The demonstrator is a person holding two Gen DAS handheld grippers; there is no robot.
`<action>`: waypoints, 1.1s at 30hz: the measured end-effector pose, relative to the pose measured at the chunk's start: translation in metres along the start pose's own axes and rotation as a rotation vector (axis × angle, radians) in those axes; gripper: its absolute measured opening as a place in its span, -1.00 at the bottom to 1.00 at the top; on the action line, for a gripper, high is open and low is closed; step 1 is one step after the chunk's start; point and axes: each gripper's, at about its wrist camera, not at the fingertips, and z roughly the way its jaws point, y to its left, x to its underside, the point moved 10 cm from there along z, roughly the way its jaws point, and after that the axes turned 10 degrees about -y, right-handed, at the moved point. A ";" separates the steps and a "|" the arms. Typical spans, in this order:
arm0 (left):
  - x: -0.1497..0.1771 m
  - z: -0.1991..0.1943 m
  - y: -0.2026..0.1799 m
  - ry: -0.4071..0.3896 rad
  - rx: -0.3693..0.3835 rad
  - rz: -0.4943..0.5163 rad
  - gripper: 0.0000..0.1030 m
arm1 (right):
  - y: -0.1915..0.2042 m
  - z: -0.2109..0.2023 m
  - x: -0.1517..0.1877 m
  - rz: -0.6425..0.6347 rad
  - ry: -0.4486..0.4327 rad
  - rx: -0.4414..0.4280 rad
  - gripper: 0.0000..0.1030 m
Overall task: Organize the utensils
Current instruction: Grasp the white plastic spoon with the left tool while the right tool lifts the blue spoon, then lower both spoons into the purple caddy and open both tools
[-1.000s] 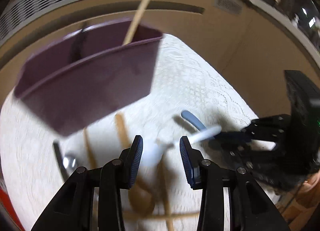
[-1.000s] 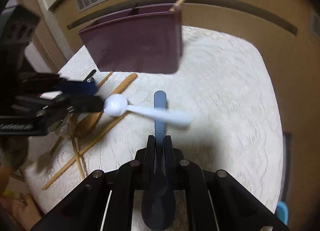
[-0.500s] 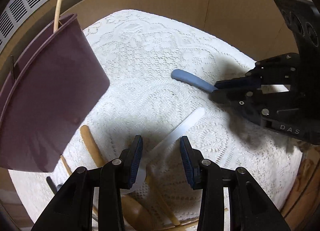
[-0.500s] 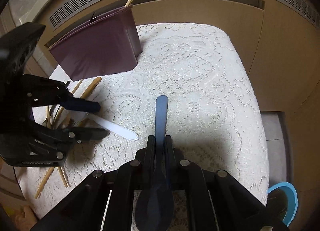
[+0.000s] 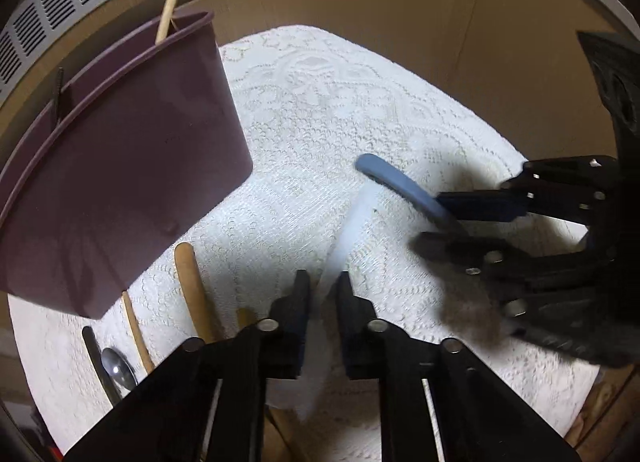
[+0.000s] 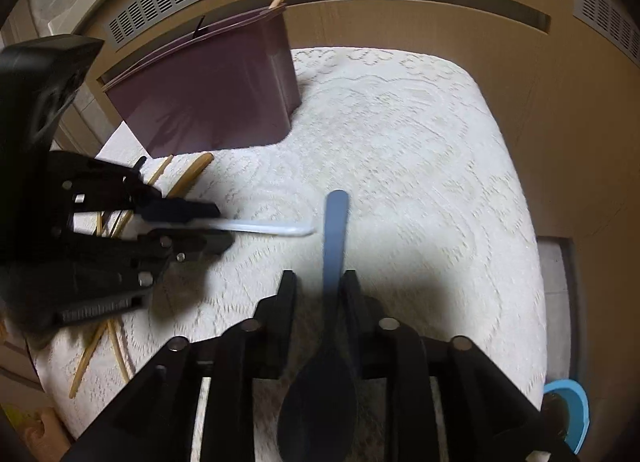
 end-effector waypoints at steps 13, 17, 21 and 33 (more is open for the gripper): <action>0.027 -0.094 0.032 -0.216 0.073 -0.400 -0.85 | 0.002 0.037 -0.036 -0.075 0.042 0.054 -0.42; 0.034 -0.124 0.053 -0.296 0.046 -0.473 -0.85 | 0.011 0.036 -0.038 -0.101 0.057 0.057 -0.77; 0.045 -0.135 0.062 -0.333 -0.021 -0.506 -0.85 | 0.023 0.007 -0.040 -0.042 0.000 -0.006 -0.77; 0.033 -0.182 0.050 -0.479 -0.060 -0.490 -0.85 | 0.083 -0.117 -0.053 -0.045 -0.221 -0.160 -0.77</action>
